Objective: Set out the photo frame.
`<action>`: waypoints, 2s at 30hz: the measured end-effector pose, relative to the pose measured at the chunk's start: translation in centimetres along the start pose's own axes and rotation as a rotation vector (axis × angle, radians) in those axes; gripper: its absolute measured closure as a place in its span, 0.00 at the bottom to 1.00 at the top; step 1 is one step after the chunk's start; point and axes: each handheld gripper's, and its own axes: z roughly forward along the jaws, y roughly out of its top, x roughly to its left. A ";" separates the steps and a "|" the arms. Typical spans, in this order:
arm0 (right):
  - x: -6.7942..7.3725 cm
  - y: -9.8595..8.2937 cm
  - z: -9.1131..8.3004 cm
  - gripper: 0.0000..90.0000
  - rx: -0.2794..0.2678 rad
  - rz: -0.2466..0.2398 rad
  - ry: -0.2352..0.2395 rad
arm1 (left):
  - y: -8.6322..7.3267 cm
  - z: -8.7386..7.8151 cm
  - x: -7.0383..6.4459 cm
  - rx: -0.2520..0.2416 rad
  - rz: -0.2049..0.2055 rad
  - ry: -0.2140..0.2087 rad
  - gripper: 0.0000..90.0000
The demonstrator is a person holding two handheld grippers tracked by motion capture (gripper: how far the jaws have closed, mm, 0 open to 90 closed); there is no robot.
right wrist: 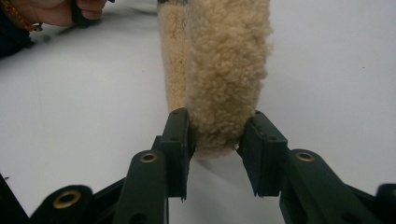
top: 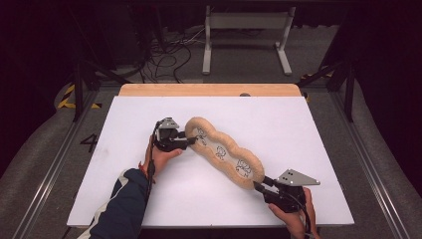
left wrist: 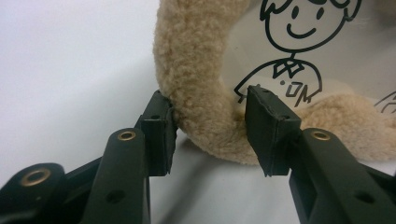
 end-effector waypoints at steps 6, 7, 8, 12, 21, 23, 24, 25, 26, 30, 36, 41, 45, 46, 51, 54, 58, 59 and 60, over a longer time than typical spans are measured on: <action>-0.6 0.1 0.1 0.71 -0.003 0.002 -0.004 | -0.3 -0.6 -0.2 0.010 -0.017 0.005 0.62; -0.7 0.2 0.1 0.71 -0.003 0.005 -0.004 | -0.4 -0.7 -0.3 0.008 -0.014 0.005 0.62; -0.8 0.2 0.1 0.71 -0.004 0.002 -0.005 | -0.5 -0.9 -0.4 0.009 -0.020 0.012 0.62; -1.2 0.4 0.3 0.71 -0.008 0.005 -0.011 | -0.9 -1.3 -0.7 0.006 -0.031 0.020 0.61; -1.8 0.9 0.8 0.70 -0.012 -0.007 -0.022 | -1.6 -2.4 -1.6 0.037 0.031 0.072 0.63; -1.8 1.0 1.1 0.70 -0.010 -0.018 -0.028 | -1.9 -2.6 -1.8 0.049 0.051 0.080 0.66; -1.8 1.1 1.2 0.70 -0.009 -0.014 -0.028 | -1.9 -2.7 -1.8 0.050 0.052 0.080 0.66; -1.9 1.2 1.3 0.70 -0.010 -0.012 -0.030 | -2.1 -2.9 -1.8 0.050 0.054 0.075 0.67; -2.0 1.2 1.4 0.70 -0.011 -0.004 -0.030 | -2.1 -3.0 -1.7 0.048 0.059 0.076 0.67; -2.2 1.3 1.5 0.69 -0.011 -0.003 -0.032 | -2.2 -3.3 -1.4 0.021 0.051 0.071 0.68; -2.1 1.2 1.2 0.68 -0.018 -0.005 -0.040 | -1.6 -3.5 -1.4 -0.046 0.066 0.103 0.60; -1.9 0.9 0.6 0.69 -0.030 -0.005 -0.046 | -1.0 -3.0 -1.3 -0.101 0.066 0.090 0.54; -1.6 0.7 0.1 0.69 -0.051 -0.009 -0.053 | -0.5 -2.6 -1.1 -0.106 0.048 0.060 0.53; -1.5 0.6 -0.1 0.70 -0.057 -0.007 -0.058 | -0.4 -2.6 -1.1 -0.105 0.059 0.065 0.54; -1.8 0.5 -0.5 0.75 -0.083 0.008 -0.057 | -0.4 -2.6 -0.8 -0.102 0.054 0.052 0.59; -1.8 0.5 -0.5 0.77 -0.085 0.010 -0.060 | -0.4 -2.8 -0.7 -0.098 0.057 0.052 0.64; -2.2 0.6 -0.3 0.78 -0.087 0.021 -0.063 | -0.5 -3.2 -0.7 -0.089 0.056 0.045 0.67; -2.3 0.6 -0.3 0.78 -0.086 0.024 -0.063 | -0.6 -3.3 -0.8 -0.085 0.053 0.048 0.68; -2.4 0.6 -0.3 0.78 -0.084 0.028 -0.063 | -0.7 -3.5 -0.9 -0.084 0.055 0.048 0.69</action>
